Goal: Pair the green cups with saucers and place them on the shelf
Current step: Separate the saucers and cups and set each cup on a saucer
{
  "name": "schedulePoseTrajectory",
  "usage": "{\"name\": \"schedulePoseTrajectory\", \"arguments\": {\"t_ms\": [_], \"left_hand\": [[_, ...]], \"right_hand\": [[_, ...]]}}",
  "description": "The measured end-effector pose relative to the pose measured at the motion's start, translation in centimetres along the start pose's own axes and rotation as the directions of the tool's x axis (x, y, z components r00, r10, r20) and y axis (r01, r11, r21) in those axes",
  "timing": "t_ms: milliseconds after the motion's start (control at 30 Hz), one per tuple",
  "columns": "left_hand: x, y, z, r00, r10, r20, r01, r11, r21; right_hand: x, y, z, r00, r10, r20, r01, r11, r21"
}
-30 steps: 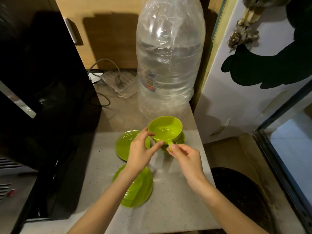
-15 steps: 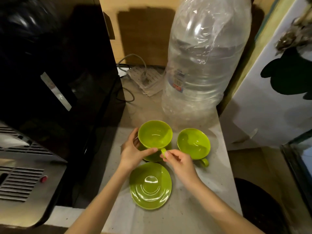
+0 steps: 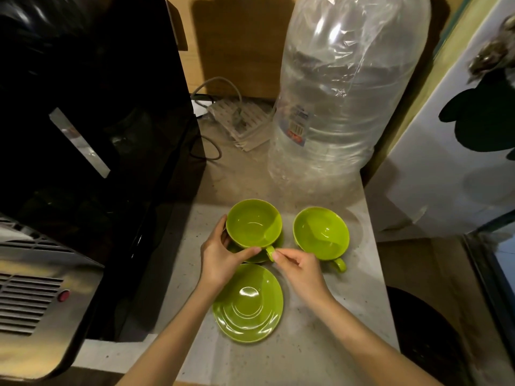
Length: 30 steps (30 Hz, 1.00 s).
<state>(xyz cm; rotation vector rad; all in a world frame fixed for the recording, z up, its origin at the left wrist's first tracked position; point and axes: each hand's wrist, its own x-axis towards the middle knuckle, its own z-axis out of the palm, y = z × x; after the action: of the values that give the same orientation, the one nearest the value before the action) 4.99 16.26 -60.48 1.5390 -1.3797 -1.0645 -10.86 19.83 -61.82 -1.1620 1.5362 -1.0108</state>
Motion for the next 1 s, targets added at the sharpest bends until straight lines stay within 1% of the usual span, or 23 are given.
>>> {"name": "schedulePoseTrajectory", "arguments": {"t_ms": [133, 467, 600, 700, 767, 833, 900, 967, 1000], "left_hand": [[-0.2, -0.3, 0.0, 1.000, 0.021, -0.022, -0.020, 0.998, 0.060], [-0.7, -0.4, 0.1, 1.000, 0.005, -0.011, -0.003, 0.994, 0.112], [-0.7, -0.3, -0.1, 1.000, 0.011, 0.009, -0.012, 0.992, 0.127], [-0.8, -0.2, -0.1, 1.000, 0.008, 0.009, -0.010, 0.986, 0.167], [-0.9, 0.4, 0.1, 1.000, 0.007, -0.021, -0.002, 0.973, 0.230], [-1.0, 1.3, 0.2, 0.996, 0.053, -0.077, -0.026, 0.948, 0.318], [-1.3, 2.6, 0.4, 0.980, 0.169, -0.102, -0.123, 0.928, 0.352], [-1.4, 4.2, 1.0, 0.956, 0.286, -0.067, -0.249, 0.908, 0.337], [-1.3, 5.0, 1.5, 0.946, 0.323, -0.040, -0.294, 0.901, 0.318]], "right_hand": [[-0.2, 0.1, 0.0, 1.000, 0.001, 0.002, -0.001, 1.000, -0.008], [-0.4, 0.3, -0.1, 1.000, 0.016, 0.008, -0.016, 1.000, -0.009], [-0.4, 0.0, -0.5, 0.999, 0.029, 0.046, -0.028, 1.000, -0.012], [-0.4, -0.1, -0.8, 0.997, 0.030, 0.064, -0.028, 0.999, -0.032], [-0.6, -0.2, -1.1, 0.997, 0.009, 0.078, -0.004, 0.998, -0.059], [-0.9, -0.6, -1.7, 0.995, -0.008, 0.095, 0.013, 0.998, -0.056], [-1.3, -1.1, -2.6, 0.996, -0.045, 0.075, 0.048, 0.998, -0.046], [-1.7, -1.5, -3.9, 0.995, -0.100, -0.006, 0.100, 0.994, -0.053], [-1.9, -1.7, -4.6, 0.992, -0.120, -0.049, 0.117, 0.991, -0.058]]}}
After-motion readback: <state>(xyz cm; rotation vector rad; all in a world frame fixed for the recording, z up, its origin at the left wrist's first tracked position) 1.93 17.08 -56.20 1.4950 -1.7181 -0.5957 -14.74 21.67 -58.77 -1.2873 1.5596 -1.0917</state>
